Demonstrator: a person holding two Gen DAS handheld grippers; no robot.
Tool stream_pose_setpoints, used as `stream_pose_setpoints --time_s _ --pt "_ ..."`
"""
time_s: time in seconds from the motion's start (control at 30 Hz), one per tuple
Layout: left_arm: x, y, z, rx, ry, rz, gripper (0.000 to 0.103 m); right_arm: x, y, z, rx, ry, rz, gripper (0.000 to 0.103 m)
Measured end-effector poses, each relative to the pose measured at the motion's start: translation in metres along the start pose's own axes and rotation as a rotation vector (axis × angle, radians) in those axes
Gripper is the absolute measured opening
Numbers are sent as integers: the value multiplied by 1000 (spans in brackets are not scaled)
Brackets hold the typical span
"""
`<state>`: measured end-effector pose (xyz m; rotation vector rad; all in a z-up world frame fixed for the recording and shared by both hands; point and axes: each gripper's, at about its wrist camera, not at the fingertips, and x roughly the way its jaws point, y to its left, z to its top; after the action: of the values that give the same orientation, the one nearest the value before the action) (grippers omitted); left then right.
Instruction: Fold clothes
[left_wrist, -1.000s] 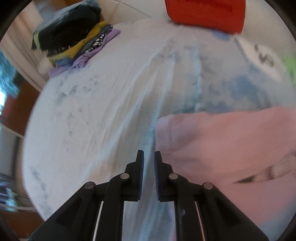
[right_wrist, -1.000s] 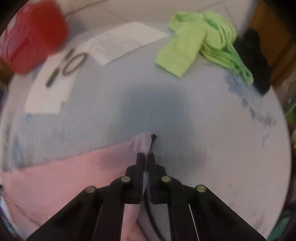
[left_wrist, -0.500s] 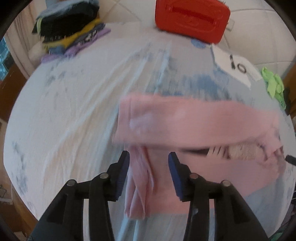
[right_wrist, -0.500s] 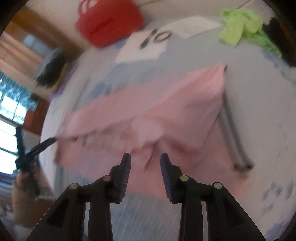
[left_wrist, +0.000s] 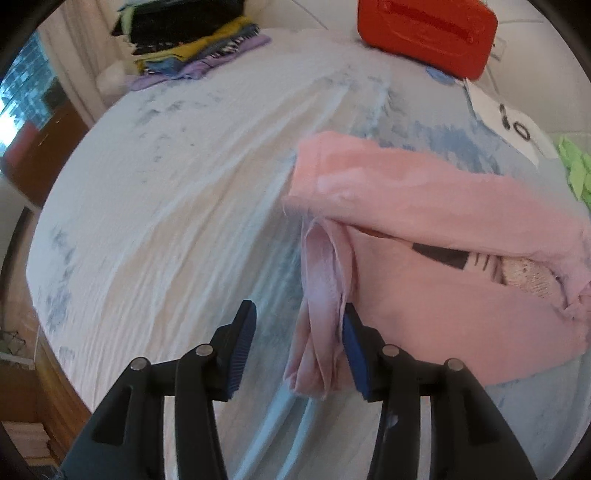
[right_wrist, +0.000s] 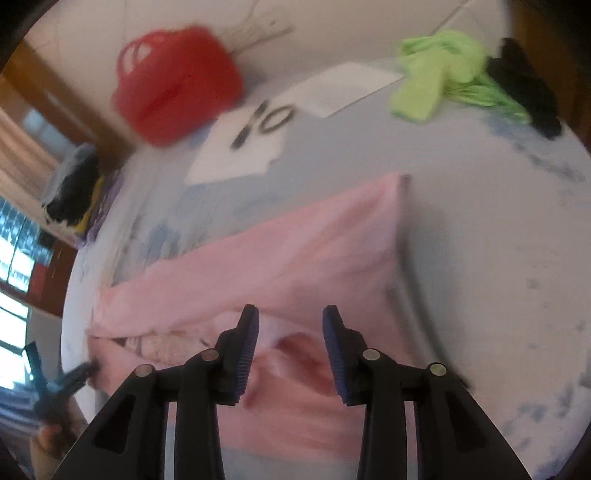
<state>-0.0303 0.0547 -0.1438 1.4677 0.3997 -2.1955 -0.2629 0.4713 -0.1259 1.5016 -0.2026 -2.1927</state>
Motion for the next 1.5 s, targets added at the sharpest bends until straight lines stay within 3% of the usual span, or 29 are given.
stream_pose_setpoints --time_s 0.27,0.3,0.4,0.5,0.57,0.6,0.67,0.8,1.0,1.13,1.3,1.5 --pt "-15 -38 -4 37 -36 -109 46 -14 -43 -44 33 84 -74 37" --pt "-17 -47 -4 42 -43 -126 48 -12 -48 -51 42 107 -75 37" --pt "-23 -80 -8 66 -41 -151 72 -10 -53 -64 -6 163 -97 37" --pt "-31 -118 -17 80 -36 -172 75 -27 -52 -63 -62 120 -68 39" --pt "-37 -142 -23 59 -51 -172 75 -36 -59 -51 -120 99 -36 53" --pt "-39 -155 -29 32 -58 -163 75 -40 -62 -45 -149 89 -20 63" --pt "-43 -184 -42 -30 -67 -141 75 -48 -68 -33 -206 68 13 70" --pt "-55 -247 -77 -160 -66 -79 75 -54 -84 -8 -356 71 117 70" --pt "-75 -327 -105 -263 -60 -75 75 -54 -80 6 -597 132 205 70" --pt "-73 -356 -105 -296 -72 -100 75 -51 -74 19 -688 136 242 70" --pt "-67 -380 -109 -404 -72 -78 75 -32 -70 33 -814 139 250 70" --pt "-65 -424 -110 -543 -118 31 75 -10 -81 67 -972 139 284 70"
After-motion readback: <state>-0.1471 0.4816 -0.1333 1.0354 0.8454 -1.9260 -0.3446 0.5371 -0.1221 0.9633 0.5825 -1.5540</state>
